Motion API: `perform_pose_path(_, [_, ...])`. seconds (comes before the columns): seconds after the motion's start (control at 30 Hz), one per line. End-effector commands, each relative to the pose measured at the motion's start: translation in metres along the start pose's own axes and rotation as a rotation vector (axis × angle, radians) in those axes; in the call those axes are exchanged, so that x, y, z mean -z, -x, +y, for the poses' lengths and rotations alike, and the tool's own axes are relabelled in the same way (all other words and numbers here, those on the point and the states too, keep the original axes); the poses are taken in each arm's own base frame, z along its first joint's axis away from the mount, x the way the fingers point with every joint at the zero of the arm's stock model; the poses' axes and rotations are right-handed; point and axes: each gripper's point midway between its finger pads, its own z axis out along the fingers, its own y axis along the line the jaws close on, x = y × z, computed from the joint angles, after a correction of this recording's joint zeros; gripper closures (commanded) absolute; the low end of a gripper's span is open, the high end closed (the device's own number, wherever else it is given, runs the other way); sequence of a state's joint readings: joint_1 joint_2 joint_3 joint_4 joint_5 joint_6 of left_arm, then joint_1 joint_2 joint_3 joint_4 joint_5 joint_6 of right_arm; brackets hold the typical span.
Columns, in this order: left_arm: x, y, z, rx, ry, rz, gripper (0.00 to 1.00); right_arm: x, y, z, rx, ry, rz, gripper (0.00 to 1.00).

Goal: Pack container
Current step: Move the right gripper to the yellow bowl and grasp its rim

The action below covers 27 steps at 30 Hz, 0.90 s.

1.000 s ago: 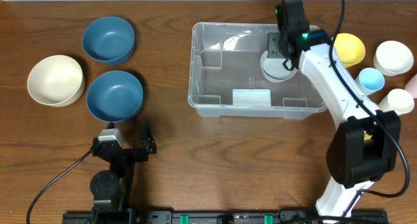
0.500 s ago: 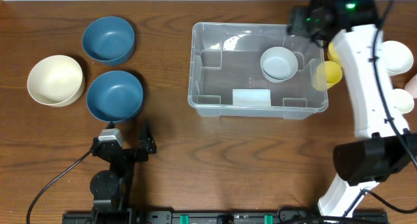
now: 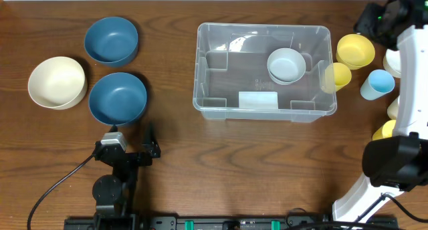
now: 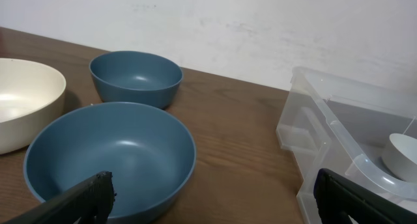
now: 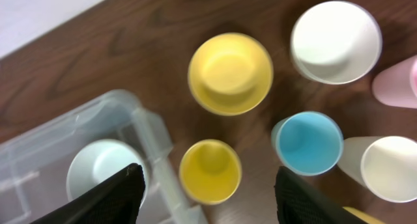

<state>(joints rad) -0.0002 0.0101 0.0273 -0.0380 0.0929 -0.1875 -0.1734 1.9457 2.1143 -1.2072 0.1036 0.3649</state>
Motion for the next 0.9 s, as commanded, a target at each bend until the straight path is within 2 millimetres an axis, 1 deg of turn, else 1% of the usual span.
perform_pose_path(0.0, [-0.001, -0.015, 0.005, 0.011, 0.013, 0.040, 0.02, -0.030, 0.005, -0.017, -0.073, -0.030, 0.034, 0.35])
perform_pose_path(0.17, [-0.001, -0.015, 0.005, 0.011, 0.013, 0.040, 0.02, -0.080, 0.002, -0.039, -0.109, -0.075, 0.093, 0.36])
perform_pose_path(0.33, [-0.001, -0.015, 0.005, 0.011, 0.013, 0.040, 0.02, -0.123, 0.000, -0.051, -0.110, -0.093, 0.122, 0.37])
perform_pose_path(0.47, [-0.001, -0.015, 0.005, 0.011, 0.013, 0.040, 0.02, -0.147, -0.002, -0.058, -0.117, -0.103, 0.132, 0.37])
perform_pose_path(0.57, [-0.001, -0.015, 0.005, 0.011, 0.013, 0.040, 0.02, -0.160, -0.005, -0.062, -0.122, -0.107, 0.146, 0.39])
perform_pose_path(0.77, [-0.001, -0.015, 0.005, 0.011, 0.013, 0.040, 0.02, -0.188, -0.020, -0.072, -0.131, -0.129, 0.198, 0.40])
perform_pose_path(0.87, [-0.001, -0.015, 0.005, 0.011, 0.013, 0.040, 0.02, -0.197, -0.027, -0.074, -0.133, -0.134, 0.221, 0.40])
